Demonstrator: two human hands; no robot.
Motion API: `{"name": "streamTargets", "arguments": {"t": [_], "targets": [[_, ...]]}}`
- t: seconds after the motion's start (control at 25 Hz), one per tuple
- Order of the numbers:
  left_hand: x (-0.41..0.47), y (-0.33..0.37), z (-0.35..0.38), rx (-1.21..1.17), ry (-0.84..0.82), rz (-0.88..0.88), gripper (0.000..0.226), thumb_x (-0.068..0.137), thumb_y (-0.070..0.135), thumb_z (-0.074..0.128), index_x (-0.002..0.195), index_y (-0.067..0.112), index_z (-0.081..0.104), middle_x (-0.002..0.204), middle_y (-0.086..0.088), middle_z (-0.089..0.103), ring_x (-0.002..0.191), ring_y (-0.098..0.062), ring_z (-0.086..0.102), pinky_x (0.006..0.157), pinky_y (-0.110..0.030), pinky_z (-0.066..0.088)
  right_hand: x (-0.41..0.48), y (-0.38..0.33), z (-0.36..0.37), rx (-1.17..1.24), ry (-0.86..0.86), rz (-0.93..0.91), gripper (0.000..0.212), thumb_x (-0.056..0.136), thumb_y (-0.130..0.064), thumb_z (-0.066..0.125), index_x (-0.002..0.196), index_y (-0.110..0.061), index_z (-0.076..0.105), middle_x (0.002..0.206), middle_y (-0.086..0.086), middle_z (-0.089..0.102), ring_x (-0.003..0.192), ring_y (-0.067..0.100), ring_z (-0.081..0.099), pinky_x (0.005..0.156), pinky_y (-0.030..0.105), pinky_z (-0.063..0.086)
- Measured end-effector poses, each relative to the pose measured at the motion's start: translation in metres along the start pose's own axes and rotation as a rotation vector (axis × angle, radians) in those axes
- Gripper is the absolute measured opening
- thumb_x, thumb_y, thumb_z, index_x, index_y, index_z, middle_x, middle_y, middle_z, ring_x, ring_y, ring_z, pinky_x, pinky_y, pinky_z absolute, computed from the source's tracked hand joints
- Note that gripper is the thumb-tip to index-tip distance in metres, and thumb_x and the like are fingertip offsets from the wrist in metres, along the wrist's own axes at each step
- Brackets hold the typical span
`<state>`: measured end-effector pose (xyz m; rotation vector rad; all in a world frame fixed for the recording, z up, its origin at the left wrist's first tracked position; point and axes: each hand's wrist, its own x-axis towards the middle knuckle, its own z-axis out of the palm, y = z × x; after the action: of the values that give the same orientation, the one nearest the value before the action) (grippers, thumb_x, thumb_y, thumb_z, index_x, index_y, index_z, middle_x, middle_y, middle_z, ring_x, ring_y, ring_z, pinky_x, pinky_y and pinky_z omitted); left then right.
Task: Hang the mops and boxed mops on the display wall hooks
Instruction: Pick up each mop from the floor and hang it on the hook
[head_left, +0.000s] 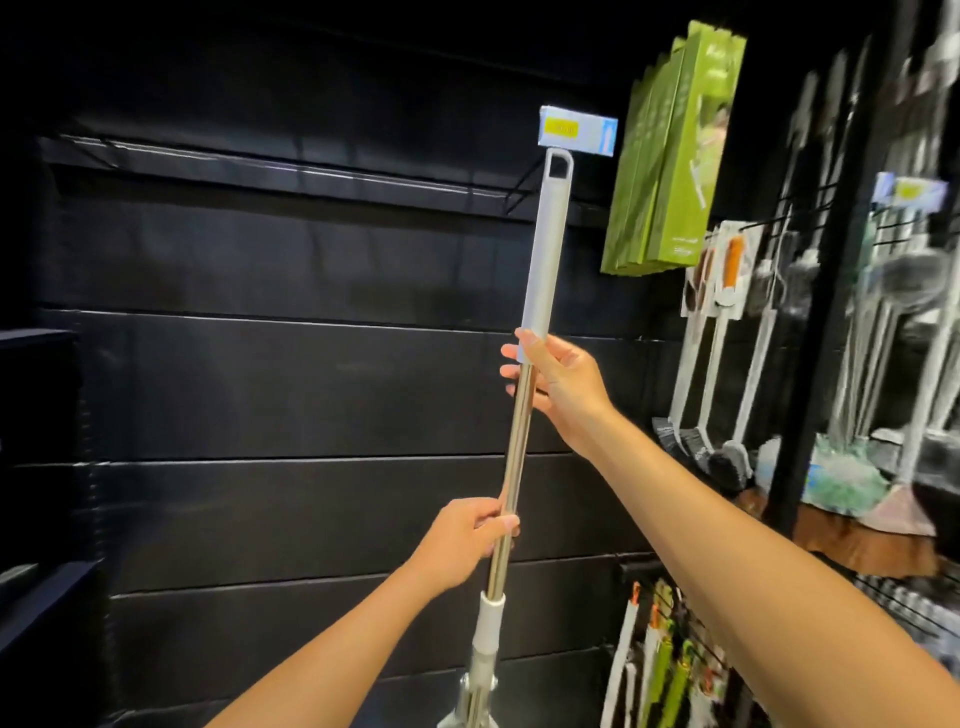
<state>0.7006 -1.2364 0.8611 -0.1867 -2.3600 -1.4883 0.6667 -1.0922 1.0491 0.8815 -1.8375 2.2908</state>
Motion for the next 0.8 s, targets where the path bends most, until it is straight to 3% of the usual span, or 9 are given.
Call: {"name": "streamTargets", "arguments": {"t": [0.12, 0.24, 0.48, 0.8], "targets": [[0.029, 0.001, 0.010, -0.043, -0.003, -0.025, 0.022, 0.092, 0.037, 0.063, 0.083, 0.022, 0.076, 0.093, -0.012, 0.078, 0.088, -0.027, 0.076, 0.082, -0.044, 0.061, 0.021, -0.002, -0.015, 0.027, -0.013, -0.001, 0.026, 0.097, -0.033, 0.069, 0.119, -0.018, 0.071, 0.106, 0.006, 0.079, 0.091, 0.023, 0.077, 0.084, 0.040, 0.064], [0.051, 0.002, 0.018, -0.051, 0.002, -0.047, 0.026, 0.086, 0.042, 0.064, 0.088, 0.019, 0.077, 0.096, -0.017, 0.077, 0.085, -0.021, 0.074, 0.078, -0.035, 0.056, 0.038, -0.002, -0.025, 0.029, -0.022, -0.001, 0.022, 0.098, -0.030, 0.069, 0.116, -0.018, 0.072, 0.107, 0.011, 0.078, 0.089, 0.024, 0.076, 0.087, 0.044, 0.064], [0.075, 0.007, 0.025, -0.074, -0.002, -0.086, 0.022, 0.097, 0.029, 0.064, 0.097, 0.012, 0.078, 0.102, -0.014, 0.078, 0.096, -0.020, 0.078, 0.095, -0.043, 0.060, 0.067, 0.006, -0.038, 0.008, -0.056, 0.002, 0.022, 0.097, -0.032, 0.070, 0.115, -0.019, 0.071, 0.104, 0.007, 0.079, 0.096, 0.029, 0.078, 0.085, 0.043, 0.065], [0.097, 0.007, 0.022, -0.043, 0.033, -0.110, 0.024, 0.099, 0.028, 0.060, 0.097, 0.011, 0.077, 0.100, -0.006, 0.080, 0.092, -0.014, 0.077, 0.087, -0.032, 0.060, 0.102, 0.020, -0.039, 0.016, -0.036, 0.014, 0.022, 0.096, -0.034, 0.071, 0.113, -0.021, 0.071, 0.100, 0.004, 0.079, 0.091, 0.025, 0.079, 0.083, 0.042, 0.065]]}}
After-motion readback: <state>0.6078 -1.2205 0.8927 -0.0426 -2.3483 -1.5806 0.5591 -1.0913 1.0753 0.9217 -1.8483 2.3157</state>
